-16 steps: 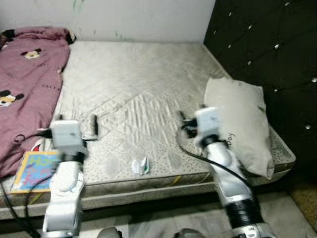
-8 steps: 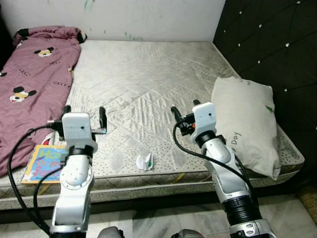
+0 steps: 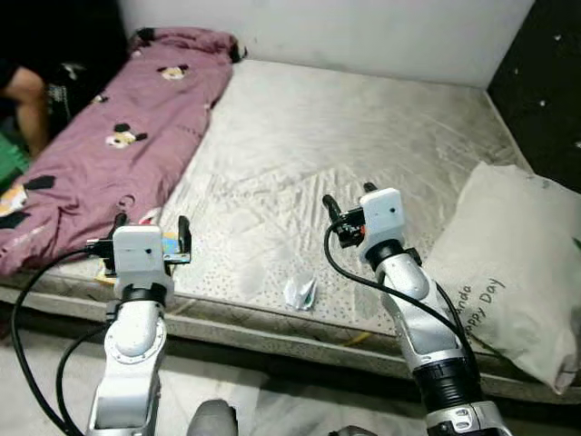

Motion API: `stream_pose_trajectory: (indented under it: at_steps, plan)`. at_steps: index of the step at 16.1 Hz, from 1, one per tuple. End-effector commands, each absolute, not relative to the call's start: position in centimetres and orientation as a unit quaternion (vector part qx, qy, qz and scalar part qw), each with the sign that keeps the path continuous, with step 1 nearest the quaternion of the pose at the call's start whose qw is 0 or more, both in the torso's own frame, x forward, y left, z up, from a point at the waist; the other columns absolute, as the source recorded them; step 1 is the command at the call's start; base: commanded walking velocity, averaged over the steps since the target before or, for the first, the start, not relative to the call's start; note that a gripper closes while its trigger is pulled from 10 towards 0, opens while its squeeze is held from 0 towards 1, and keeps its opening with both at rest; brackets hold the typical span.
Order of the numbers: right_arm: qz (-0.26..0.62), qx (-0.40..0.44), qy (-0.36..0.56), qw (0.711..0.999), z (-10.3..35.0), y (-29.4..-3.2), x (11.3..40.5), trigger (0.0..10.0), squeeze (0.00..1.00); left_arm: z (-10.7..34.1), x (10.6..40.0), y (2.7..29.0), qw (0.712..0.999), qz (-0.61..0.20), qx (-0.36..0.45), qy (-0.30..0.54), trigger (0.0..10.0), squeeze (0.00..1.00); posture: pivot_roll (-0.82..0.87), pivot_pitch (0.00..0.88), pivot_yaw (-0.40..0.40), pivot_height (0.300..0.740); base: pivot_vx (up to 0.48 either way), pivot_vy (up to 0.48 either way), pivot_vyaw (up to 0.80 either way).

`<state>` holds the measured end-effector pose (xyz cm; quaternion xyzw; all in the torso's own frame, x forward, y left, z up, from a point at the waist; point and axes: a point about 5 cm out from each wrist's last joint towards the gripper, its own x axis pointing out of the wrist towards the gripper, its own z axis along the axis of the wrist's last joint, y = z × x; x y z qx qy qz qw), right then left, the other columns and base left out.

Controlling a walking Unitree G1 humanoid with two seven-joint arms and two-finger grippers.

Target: Clean up the room

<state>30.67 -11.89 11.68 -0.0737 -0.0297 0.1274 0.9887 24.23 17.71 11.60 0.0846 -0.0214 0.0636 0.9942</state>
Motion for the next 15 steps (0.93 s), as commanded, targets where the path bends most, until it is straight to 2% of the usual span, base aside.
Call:
stream_pose_trajectory:
  at_steps: [1, 3, 8, 15]
  plan:
    - [0.104, -0.069, -0.017, 0.992, 11.28, -12.84, 30.76, 10.0, 0.0, 11.52, 24.4, 17.48, 0.995, 0.051, 0.079, -0.017, 10.0, 0.0, -0.01, 0.0, -0.048, 0.74, 0.0, 0.0, 0.0]
    - [0.088, -0.06, -0.013, 0.994, 11.21, -13.2, 30.67, 10.0, 0.0, 11.49, 24.34, 17.62, 0.996, 0.053, 0.064, -0.013, 10.0, 0.0, -0.01, 0.0, -0.051, 0.74, 0.0, 0.0, 0.0]
    - [0.086, -0.056, -0.007, 0.995, 10.97, -13.15, 30.54, 10.0, 0.0, 11.32, 24.15, 17.45, 0.997, 0.047, 0.059, -0.009, 10.0, 0.0, -0.01, 0.0, -0.052, 0.74, 0.0, 0.421, 0.0]
    - [0.081, -0.061, -0.006, 0.995, 11.04, -13.43, 30.61, 10.0, 0.0, 11.51, 24.19, 17.23, 0.997, 0.048, 0.062, -0.013, 10.0, 0.0, -0.01, 0.0, -0.059, 0.74, 0.0, 0.0, 0.0]
